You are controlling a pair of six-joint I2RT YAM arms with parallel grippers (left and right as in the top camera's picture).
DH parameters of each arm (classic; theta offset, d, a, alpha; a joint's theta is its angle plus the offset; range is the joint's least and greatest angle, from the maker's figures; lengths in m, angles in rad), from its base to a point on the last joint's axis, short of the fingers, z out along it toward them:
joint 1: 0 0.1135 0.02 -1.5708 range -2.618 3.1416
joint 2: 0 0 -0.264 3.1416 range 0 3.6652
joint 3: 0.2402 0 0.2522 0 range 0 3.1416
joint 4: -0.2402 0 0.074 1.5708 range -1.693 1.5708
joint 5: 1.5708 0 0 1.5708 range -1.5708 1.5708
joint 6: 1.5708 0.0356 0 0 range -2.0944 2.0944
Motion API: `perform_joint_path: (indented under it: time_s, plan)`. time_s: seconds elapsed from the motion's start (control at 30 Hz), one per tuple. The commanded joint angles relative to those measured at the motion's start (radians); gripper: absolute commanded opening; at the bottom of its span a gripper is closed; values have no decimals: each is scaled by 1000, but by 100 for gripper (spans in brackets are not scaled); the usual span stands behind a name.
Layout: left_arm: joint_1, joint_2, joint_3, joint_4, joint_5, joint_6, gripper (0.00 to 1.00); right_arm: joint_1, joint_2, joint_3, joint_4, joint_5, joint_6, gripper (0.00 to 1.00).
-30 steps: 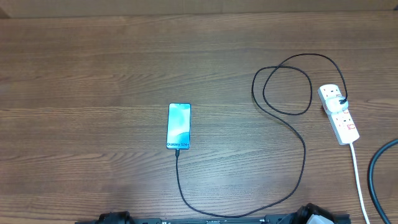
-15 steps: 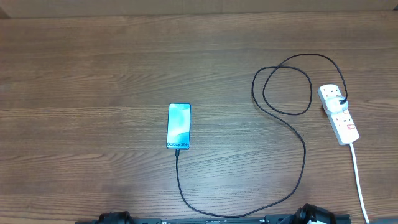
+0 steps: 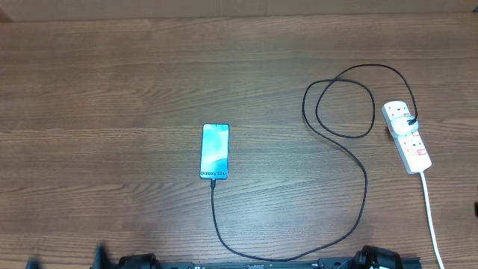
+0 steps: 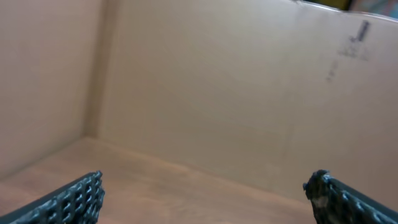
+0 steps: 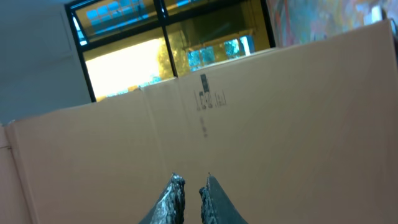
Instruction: Plug charger to phone and switch on socket
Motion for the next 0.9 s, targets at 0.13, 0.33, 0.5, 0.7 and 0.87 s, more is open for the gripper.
perform_joint_path:
  time_s: [0.13, 0.33, 0.5, 0.7, 0.87]
  plan:
    - [-5, -3, -491, 428, 229, 48, 100, 21, -38, 0, 2, 15, -8, 11]
    - [-5, -3, -777, 707, 243, 48, 100, 50, -77, 0, 6, 16, -7, 11]
    - [-5, -3, -933, 843, 241, 48, 100, 77, -123, 0, 8, 16, -8, 11]
    - [-5, -3, -1065, 982, 223, 68, 99, 90, -153, 0, 11, 16, -7, 11]
    - [-5, -3, -1155, 1022, 226, 70, 100, 90, -154, 0, 21, 15, 0, 11]
